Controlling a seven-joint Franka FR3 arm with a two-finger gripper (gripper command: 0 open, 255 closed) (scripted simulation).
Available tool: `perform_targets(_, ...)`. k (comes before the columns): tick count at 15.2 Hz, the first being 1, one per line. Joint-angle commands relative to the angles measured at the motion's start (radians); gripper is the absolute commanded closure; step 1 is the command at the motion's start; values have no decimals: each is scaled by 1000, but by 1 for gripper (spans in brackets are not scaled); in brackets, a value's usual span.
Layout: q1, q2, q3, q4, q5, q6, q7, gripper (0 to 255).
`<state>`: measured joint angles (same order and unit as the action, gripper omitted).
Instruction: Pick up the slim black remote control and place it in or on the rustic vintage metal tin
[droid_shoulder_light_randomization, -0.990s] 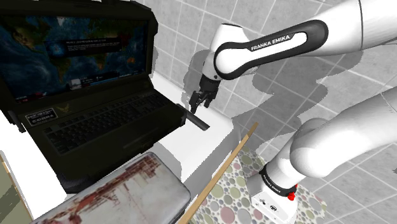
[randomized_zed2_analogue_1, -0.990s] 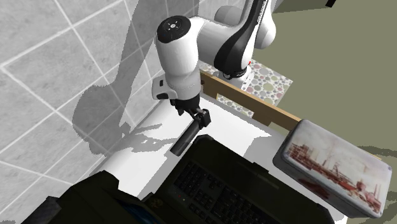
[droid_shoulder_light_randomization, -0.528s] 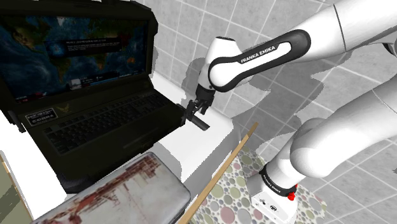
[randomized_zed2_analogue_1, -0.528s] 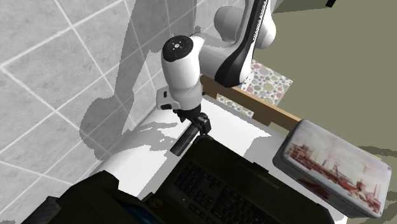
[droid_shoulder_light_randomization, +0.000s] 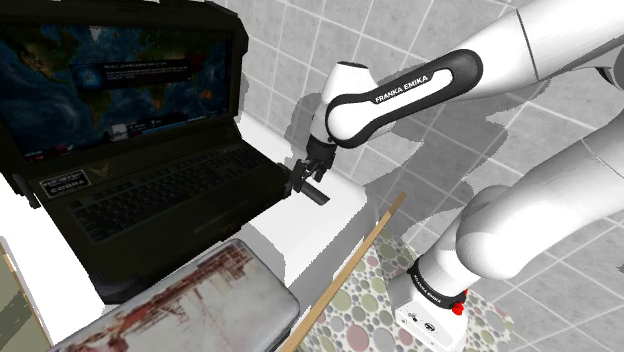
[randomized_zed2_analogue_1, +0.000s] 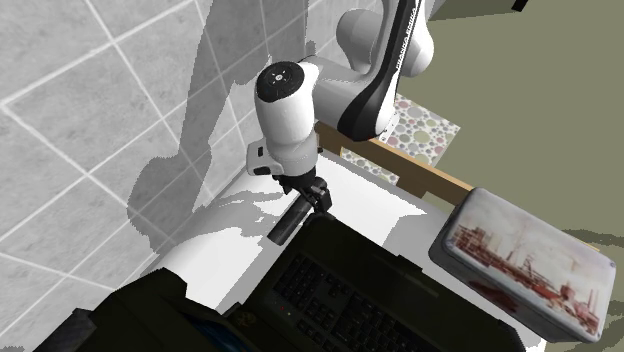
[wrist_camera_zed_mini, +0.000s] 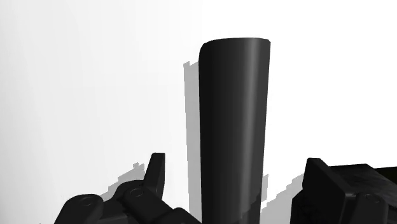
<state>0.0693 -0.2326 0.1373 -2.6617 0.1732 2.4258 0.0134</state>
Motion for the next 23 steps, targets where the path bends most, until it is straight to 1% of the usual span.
perform_targets(1, 0, 0, 0, 0, 0, 0, 0, 255)
perform_targets(10, 0, 0, 0, 0, 0, 0, 0, 255)
perform_targets(23, -4, -132, -10, 78, -14, -210, 17, 255)
